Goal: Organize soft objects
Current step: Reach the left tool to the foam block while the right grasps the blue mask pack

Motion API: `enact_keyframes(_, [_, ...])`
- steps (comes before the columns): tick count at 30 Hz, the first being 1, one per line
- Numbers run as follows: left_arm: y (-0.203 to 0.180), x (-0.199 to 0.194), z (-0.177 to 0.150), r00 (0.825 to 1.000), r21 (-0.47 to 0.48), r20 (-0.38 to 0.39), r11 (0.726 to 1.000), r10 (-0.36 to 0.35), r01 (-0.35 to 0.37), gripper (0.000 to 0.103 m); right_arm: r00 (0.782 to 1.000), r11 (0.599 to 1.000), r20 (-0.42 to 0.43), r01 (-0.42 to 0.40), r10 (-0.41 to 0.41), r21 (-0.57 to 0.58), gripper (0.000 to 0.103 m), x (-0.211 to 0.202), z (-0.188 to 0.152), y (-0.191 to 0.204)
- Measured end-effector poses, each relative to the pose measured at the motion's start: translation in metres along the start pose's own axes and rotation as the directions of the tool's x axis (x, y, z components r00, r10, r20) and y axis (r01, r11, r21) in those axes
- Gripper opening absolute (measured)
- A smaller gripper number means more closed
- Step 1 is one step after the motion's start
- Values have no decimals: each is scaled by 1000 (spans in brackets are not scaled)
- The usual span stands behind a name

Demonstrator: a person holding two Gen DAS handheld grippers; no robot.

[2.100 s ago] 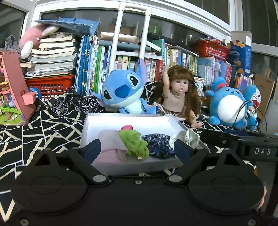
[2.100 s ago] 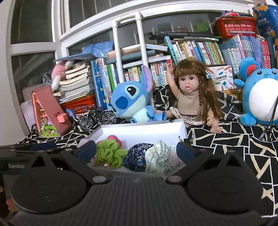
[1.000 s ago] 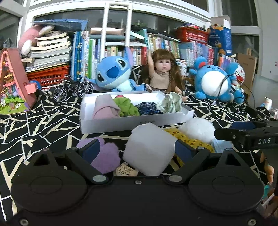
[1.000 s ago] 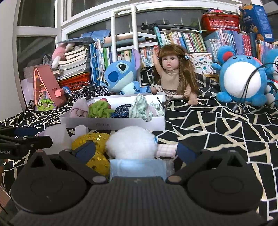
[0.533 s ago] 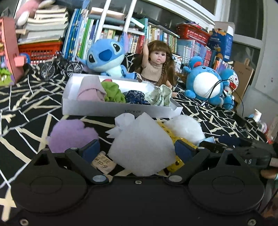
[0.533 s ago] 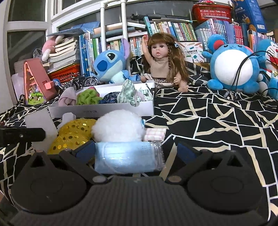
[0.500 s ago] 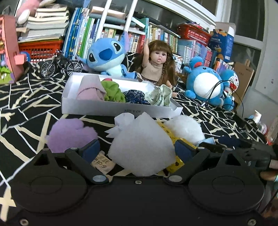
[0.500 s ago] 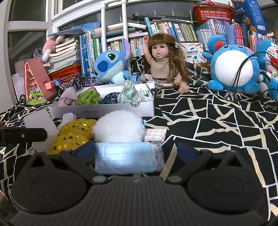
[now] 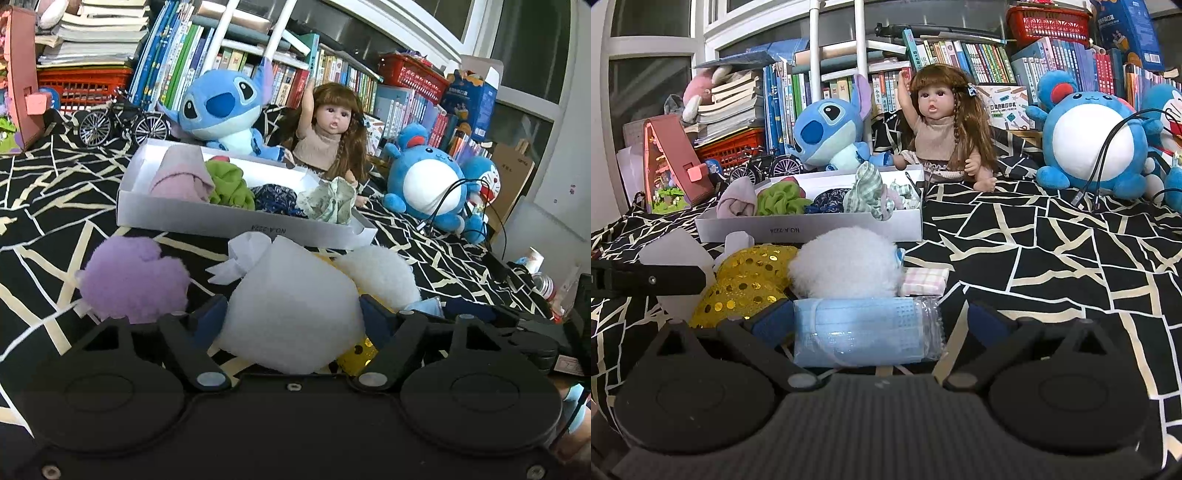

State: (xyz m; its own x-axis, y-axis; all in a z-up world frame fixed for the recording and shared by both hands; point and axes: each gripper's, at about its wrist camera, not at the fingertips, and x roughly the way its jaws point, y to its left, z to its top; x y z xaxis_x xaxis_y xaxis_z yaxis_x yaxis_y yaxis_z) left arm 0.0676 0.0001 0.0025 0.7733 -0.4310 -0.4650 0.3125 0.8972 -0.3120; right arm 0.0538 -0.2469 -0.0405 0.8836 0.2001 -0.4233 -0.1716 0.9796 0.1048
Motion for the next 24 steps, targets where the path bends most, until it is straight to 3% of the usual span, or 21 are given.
enact_keyframes(14, [-3, -19, 11, 997, 44, 64, 998, 32, -35, 75, 1000, 1000, -5, -3, 3, -12, 103, 2, -1, 2])
enact_keyframes(24, [-1, -25, 12, 995, 58, 86, 996, 59, -64, 75, 999, 999, 0, -46, 46, -12, 90, -2, 4, 7])
